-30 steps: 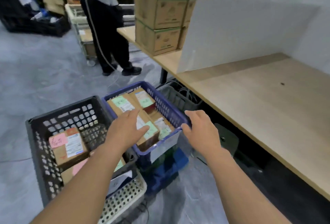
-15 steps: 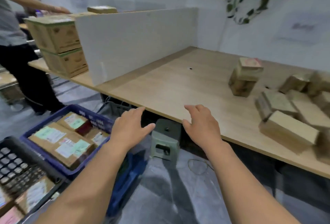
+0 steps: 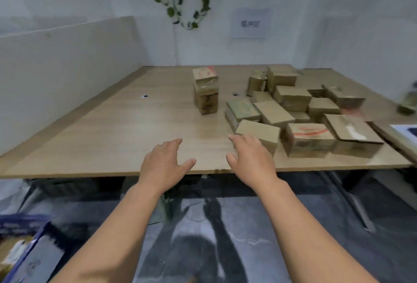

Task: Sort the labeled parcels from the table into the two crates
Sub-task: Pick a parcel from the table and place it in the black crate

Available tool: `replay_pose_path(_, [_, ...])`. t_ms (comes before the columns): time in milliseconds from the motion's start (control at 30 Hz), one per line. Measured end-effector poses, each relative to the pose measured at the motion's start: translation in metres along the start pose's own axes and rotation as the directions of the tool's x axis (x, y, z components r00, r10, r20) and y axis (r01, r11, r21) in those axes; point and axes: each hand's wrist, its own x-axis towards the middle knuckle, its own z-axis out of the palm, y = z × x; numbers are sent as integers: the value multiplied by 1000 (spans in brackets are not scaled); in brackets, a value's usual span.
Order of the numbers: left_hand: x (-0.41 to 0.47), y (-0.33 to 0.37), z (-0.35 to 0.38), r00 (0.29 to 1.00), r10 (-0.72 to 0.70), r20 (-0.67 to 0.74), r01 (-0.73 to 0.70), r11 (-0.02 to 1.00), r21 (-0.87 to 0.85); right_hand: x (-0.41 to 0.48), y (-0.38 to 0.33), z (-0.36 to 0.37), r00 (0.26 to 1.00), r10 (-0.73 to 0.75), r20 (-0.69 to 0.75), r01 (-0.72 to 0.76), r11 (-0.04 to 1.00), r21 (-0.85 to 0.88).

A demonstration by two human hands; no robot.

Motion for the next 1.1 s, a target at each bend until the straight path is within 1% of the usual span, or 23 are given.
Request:
replay_pose_path(133, [38, 41, 28, 992, 114, 53, -113, 993, -27, 10, 45, -8, 994, 101, -36, -102, 994, -34])
replay_pose_path(267, [81, 74, 52, 977, 195, 86, -191, 980, -53, 32, 84, -14, 981, 188, -43, -190, 980, -61])
replay_pose_path(467, [168, 115, 70, 952, 294, 81, -285, 952, -109, 101, 132, -24, 964, 250, -93, -260, 960, -108])
replay_pose_path(633, [255, 134, 79, 945, 310, 101, -298, 948, -115, 173, 166, -36, 949, 309, -58, -314, 941, -124])
replay_pose_path(833, [344, 160, 99, 930, 332, 159, -308, 938, -158, 251, 201, -36, 936, 337, -102, -348, 930, -121])
replay_pose_path(967, [378, 178, 120, 909, 381, 171, -353, 920, -172, 276, 226, -31, 926, 368, -81, -376, 915, -146])
replay_pose_path(1100, [394, 196, 140, 891, 403, 210, -365, 910, -196, 287, 252, -29, 910, 408, -78, -415, 898, -145])
